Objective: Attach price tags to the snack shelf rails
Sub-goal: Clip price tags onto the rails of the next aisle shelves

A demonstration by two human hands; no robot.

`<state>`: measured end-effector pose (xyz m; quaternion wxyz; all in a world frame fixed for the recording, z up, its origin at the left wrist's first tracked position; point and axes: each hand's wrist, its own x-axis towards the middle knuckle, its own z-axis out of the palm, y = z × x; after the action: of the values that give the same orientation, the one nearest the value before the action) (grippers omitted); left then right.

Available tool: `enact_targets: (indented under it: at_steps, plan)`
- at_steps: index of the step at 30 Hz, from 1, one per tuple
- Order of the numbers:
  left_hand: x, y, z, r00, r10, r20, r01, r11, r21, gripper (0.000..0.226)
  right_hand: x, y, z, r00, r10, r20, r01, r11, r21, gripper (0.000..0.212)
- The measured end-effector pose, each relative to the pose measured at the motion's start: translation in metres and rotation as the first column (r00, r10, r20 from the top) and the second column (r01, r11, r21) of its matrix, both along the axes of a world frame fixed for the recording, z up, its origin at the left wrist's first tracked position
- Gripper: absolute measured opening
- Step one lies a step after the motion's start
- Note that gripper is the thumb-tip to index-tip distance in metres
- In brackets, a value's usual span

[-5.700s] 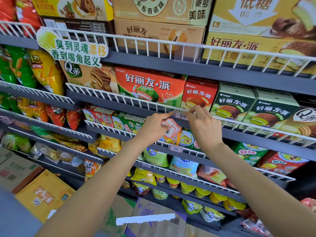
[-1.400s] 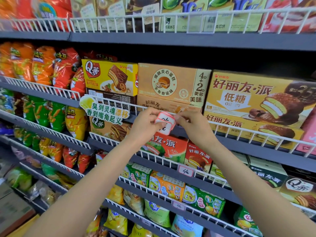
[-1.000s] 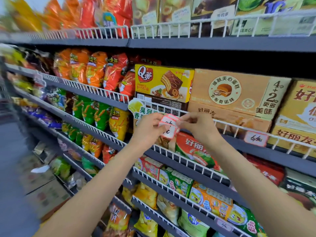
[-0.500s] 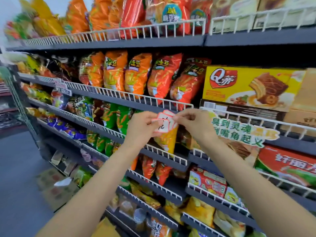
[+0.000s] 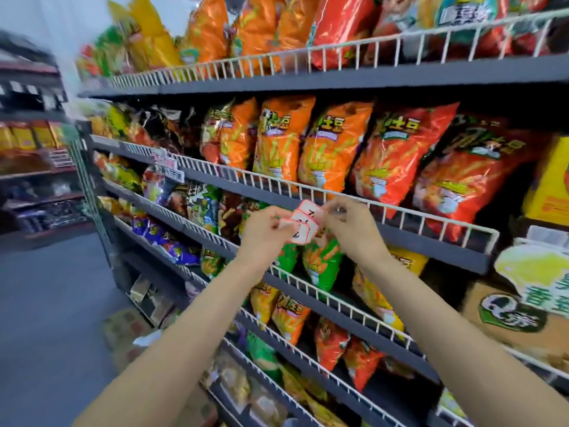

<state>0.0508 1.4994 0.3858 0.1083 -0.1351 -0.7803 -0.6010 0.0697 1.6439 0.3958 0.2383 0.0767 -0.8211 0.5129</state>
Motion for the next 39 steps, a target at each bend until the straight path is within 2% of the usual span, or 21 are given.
enact_targets:
  at_steps: [4, 8, 12, 18, 21, 24, 28, 31, 34, 36, 39]
  plan:
    - [-0.038, -0.017, 0.001, 1.0, -0.01, 0.021, 0.01, 0.999, -0.035, 0.011, -0.042, -0.017, -0.001, 1.0, 0.018, 0.009, -0.018, 0.999, 0.034, 0.005]
    - [-0.073, -0.038, 0.002, 0.993, -0.084, 0.086, 0.088, 0.995, -0.045, 0.023, -0.077, -0.036, 0.004, 1.0, 0.0, 0.011, -0.001, 0.998, 0.061, 0.016]
    - [-0.111, -0.066, 0.003, 0.986, -0.133, 0.102, 0.135, 0.991, -0.008, 0.016, -0.114, -0.064, 0.005, 0.999, -0.007, 0.042, 0.005, 0.999, 0.048, 0.024]
    - [-0.178, -0.115, 0.002, 0.987, -0.149, 0.051, 0.151, 0.988, -0.041, 0.007, -0.176, -0.108, 0.004, 0.996, 0.002, 0.094, -0.003, 1.0, 0.01, 0.017]
    - [-0.224, -0.142, 0.001, 0.981, -0.188, 0.055, 0.192, 0.978, -0.079, 0.012, -0.207, -0.131, 0.003, 0.996, -0.04, 0.085, 0.042, 0.999, -0.024, 0.011]
    - [-0.267, -0.159, 0.001, 0.977, -0.197, 0.084, 0.205, 0.974, -0.097, 0.022, -0.233, -0.15, 0.003, 0.981, -0.188, 0.056, 0.188, 0.982, -0.003, 0.006]
    - [-0.307, -0.171, 0.001, 0.97, -0.223, 0.101, 0.234, 0.966, -0.112, 0.043, -0.26, -0.163, 0.008, 0.899, -0.42, -0.122, 0.437, 0.863, 0.253, 0.017]
    - [-0.32, -0.171, 0.003, 0.959, -0.269, 0.094, 0.279, 0.953, -0.122, 0.055, -0.271, -0.17, 0.01, 0.856, -0.456, -0.243, 0.515, 0.79, 0.333, 0.014]
    - [-0.324, -0.169, 0.001, 0.945, -0.324, 0.037, 0.326, 0.938, -0.115, 0.05, -0.276, -0.177, 0.01, 0.829, -0.464, -0.312, 0.558, 0.724, 0.406, 0.019]
    - [-0.325, -0.171, -0.001, 0.943, -0.332, 0.012, 0.332, 0.937, -0.111, 0.048, -0.28, -0.178, 0.01, 0.799, -0.492, -0.345, 0.601, 0.64, 0.479, 0.021]
    - [-0.322, -0.177, -0.003, 0.938, -0.347, 0.009, 0.344, 0.925, -0.164, 0.049, -0.286, -0.18, 0.013, 0.773, -0.529, -0.35, 0.63, 0.57, 0.528, 0.021]
